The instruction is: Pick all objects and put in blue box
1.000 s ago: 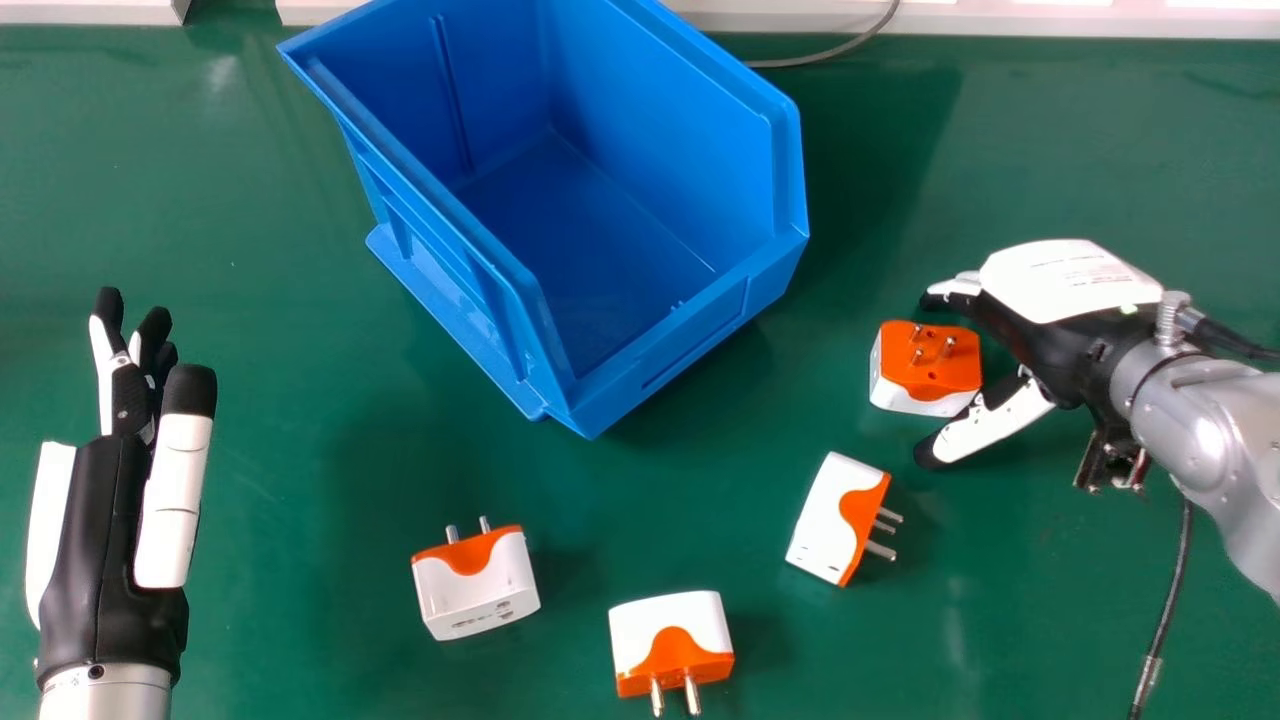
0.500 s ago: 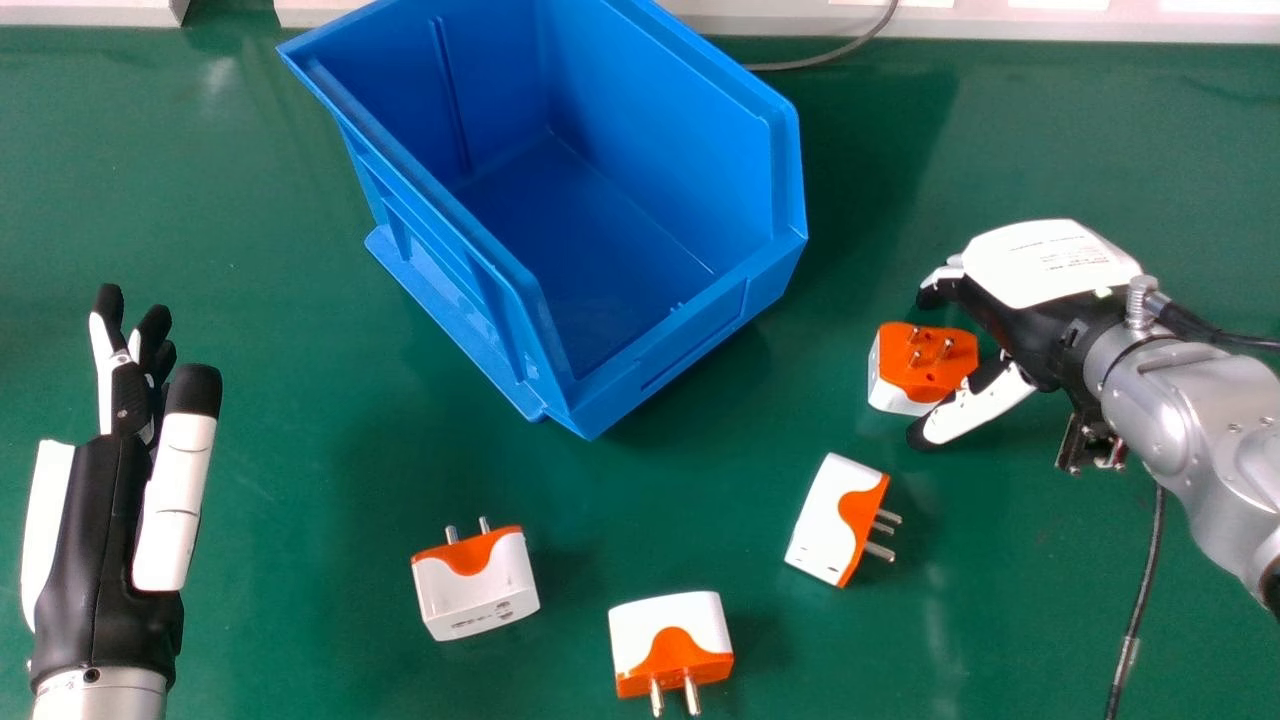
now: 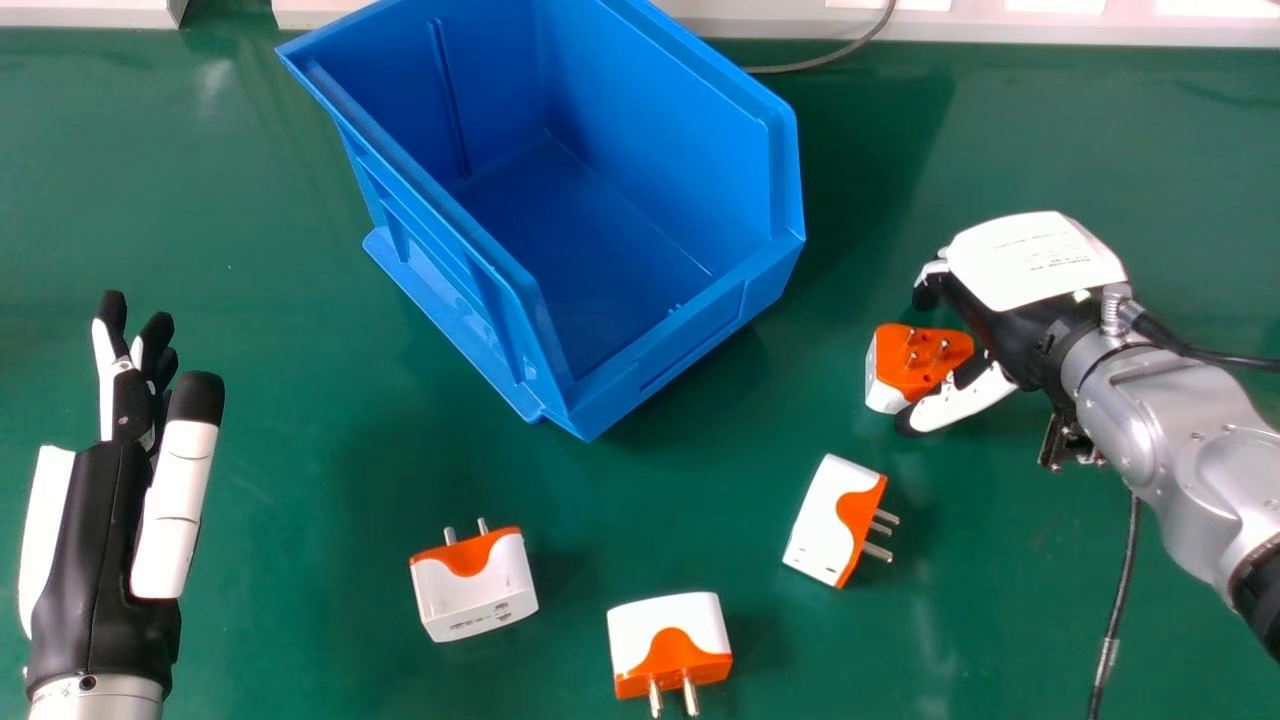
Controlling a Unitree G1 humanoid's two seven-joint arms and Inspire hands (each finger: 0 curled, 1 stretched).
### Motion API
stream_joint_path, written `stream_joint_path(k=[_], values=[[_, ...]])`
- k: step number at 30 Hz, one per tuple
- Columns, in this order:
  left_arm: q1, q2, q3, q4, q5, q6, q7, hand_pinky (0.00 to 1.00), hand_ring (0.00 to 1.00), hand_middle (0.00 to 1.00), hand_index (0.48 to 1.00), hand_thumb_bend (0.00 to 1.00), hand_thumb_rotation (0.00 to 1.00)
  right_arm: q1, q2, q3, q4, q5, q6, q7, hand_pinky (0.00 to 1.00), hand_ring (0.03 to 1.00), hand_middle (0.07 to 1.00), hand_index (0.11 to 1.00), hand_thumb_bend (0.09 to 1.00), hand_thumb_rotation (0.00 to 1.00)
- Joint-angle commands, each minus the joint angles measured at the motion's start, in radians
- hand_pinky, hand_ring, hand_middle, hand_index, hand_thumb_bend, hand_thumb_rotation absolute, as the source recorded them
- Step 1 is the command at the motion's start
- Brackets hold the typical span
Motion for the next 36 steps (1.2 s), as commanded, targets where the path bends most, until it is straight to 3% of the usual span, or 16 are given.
stream_joint_path(k=[1,3,4,9,17,19,23,30,36], values=[[0.008,0.01,0.014,-0.023,-0.006,-0.006,-0.003,1.0,1.0,1.0,1.0,0.82,1.0,0.003,0.004,0.019,0.033,-0.032,0.013,-0.049,0.73,0.782,0.813,0.791,0.56,0.45],[0.01,0.009,0.014,-0.026,-0.006,-0.004,-0.004,1.0,1.0,1.0,1.0,0.82,1.0,0.001,0.008,0.025,0.053,-0.033,0.009,-0.091,0.64,0.697,0.725,0.708,0.546,0.39],[0.012,0.008,0.015,-0.031,-0.007,-0.003,-0.005,1.0,1.0,1.0,1.0,0.82,1.0,0.004,0.011,0.027,0.064,-0.034,0.01,-0.125,0.59,0.633,0.652,0.628,0.53,0.31],[0.014,0.008,0.016,-0.039,-0.007,0.003,-0.006,1.0,1.0,1.0,1.0,0.82,1.0,0.009,0.022,0.041,0.102,-0.038,0.022,-0.237,0.38,0.449,0.49,0.529,0.521,0.09],[0.015,0.008,0.02,-0.044,-0.015,0.01,-0.011,1.0,1.0,1.0,1.0,0.82,1.0,0.001,0.033,0.016,0.126,0.032,0.003,-0.209,0.28,0.41,0.457,0.516,0.517,0.04],[0.021,0.008,0.021,-0.057,-0.013,0.018,-0.009,1.0,1.0,1.0,1.0,0.82,1.0,0.005,0.028,0.014,0.118,0.037,-0.006,-0.211,0.26,0.396,0.453,0.521,0.514,0.03],[0.024,0.008,0.02,-0.089,0.004,0.049,0.004,1.0,1.0,1.0,1.0,0.85,1.0,0.01,0.022,0.017,0.115,0.034,-0.01,-0.224,0.27,0.399,0.49,0.519,0.505,0.01],[0.019,0.005,0.02,-0.114,0.041,0.084,0.024,1.0,1.0,1.0,1.0,0.89,1.0,0.019,0.025,0.003,0.112,0.049,-0.008,-0.235,0.29,0.402,0.521,0.534,0.49,0.0],[0.018,0.002,0.017,-0.125,0.051,0.096,0.028,1.0,1.0,1.0,1.0,0.88,1.0,0.039,0.015,-0.027,0.081,0.074,-0.024,-0.246,0.28,0.388,0.497,0.549,0.486,0.0]])
